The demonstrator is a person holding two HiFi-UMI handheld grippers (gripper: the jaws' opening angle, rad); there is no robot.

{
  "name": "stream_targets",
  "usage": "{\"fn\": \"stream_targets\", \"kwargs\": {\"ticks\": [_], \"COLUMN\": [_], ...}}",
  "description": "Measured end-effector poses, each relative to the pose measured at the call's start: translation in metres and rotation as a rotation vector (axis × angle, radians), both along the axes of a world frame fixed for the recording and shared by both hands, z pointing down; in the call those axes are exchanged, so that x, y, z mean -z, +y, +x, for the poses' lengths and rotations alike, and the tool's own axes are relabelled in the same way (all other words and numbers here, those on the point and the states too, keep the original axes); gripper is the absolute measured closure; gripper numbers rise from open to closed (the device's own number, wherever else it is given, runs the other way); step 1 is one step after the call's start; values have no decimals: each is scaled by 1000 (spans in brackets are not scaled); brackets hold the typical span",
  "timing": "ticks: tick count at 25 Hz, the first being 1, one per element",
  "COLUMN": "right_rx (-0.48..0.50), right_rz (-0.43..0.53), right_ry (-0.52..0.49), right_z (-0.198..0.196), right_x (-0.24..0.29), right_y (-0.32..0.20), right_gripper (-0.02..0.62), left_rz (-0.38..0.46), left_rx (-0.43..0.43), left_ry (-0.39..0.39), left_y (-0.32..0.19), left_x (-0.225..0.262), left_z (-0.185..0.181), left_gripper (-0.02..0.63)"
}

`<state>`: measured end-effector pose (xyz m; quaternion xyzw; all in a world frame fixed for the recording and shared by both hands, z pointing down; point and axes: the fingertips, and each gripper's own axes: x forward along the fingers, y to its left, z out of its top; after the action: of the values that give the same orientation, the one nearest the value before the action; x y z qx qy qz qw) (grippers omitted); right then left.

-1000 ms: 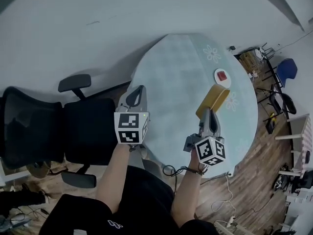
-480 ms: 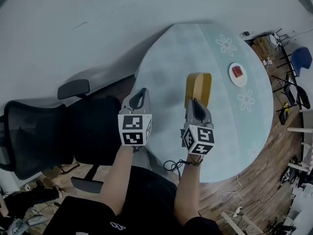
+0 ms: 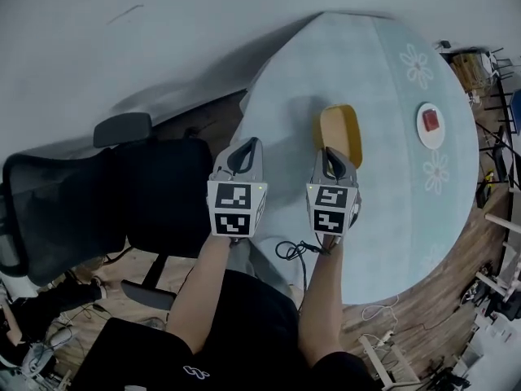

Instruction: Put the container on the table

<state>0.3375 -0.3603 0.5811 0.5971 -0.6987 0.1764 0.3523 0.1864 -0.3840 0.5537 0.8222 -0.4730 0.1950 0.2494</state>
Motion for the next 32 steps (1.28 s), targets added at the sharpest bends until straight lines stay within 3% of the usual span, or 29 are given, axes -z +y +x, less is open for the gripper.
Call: {"fn": "stream_targets", "kwargs": {"ticks": [6,10,14,18,25,28,32], "right_rx": [34,15,-94,-222,-272,-287,-275], "right_rz": [-72,-39,94,282,514,601,663], "right_ry": [-18,-55,-178,-302,-691,-713,-630], "right_z": [-13,-16,-2,20,41,63,84], "right_x": [-30,-25,17,72,151,183,217], "right_y": [-6,-8,2,29,101,137,166], "right_gripper": [557,524,519,575,584,584,586], "left_rz": [-22,-16,19,95,227,287,394], "left_rx": [10,19,50,38,-40,-89,-142], "left_ry": [-5,-3,12,44,118,153,182], "left_y": [-9,-11,-13,1,54,81,109], "left_x": [-12,-7,13,52,112,140,185], "left_z": [-6,-12,-19,-12,25,47,69], "left_gripper": [604,604,604,604,604,604,604]}}
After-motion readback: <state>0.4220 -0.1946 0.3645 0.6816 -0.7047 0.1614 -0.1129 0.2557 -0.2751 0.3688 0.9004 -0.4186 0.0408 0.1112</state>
